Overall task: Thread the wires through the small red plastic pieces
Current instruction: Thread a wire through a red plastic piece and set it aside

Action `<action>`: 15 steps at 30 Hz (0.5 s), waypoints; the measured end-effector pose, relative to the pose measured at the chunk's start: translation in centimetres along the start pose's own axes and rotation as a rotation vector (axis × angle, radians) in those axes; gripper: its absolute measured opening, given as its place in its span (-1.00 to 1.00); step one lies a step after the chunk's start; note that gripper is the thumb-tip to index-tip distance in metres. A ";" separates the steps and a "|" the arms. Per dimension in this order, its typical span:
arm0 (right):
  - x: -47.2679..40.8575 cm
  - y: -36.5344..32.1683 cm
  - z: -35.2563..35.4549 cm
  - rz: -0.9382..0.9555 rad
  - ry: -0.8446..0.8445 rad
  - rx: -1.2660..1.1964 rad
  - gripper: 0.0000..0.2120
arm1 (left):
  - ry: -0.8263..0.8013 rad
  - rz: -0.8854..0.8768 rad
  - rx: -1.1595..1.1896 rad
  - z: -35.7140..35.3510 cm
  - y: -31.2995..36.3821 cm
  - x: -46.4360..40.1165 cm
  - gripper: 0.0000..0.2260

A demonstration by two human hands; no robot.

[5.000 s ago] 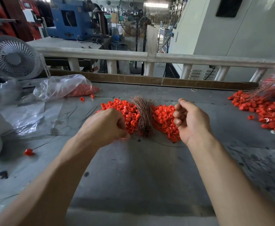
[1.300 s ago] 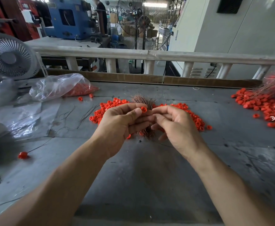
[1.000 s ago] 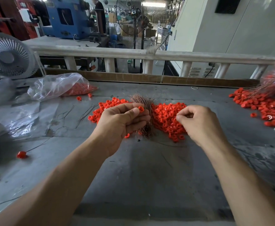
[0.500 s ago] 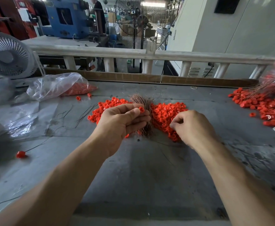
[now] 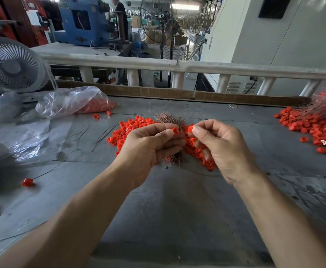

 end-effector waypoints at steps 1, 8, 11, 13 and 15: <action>0.1 0.0 -0.1 0.011 -0.005 0.004 -0.93 | -0.004 -0.002 0.003 -0.1 0.0 0.0 -0.86; 0.2 0.1 -0.6 0.034 -0.039 0.004 -0.89 | 0.000 -0.008 -0.005 -0.3 0.1 0.1 -0.86; 0.2 0.1 -0.6 0.051 -0.052 0.021 -0.84 | 0.000 -0.007 -0.003 -0.2 0.1 0.1 -0.86; 0.2 0.1 -0.6 0.075 -0.040 0.069 -0.82 | 0.000 -0.004 -0.008 -0.2 0.0 0.1 -0.87; 0.2 0.0 -0.7 0.106 -0.026 0.086 -0.82 | -0.004 -0.004 -0.016 -0.2 -0.1 0.1 -0.87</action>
Point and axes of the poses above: each hand's wrist, its own x-axis away from the middle knuckle, its own z-axis out of the back of the hand, y = z × x, the point moved 1 cm from there along -x, towards the middle knuckle, and after that the axes turned 3 degrees about x, right-handed, at the moved point
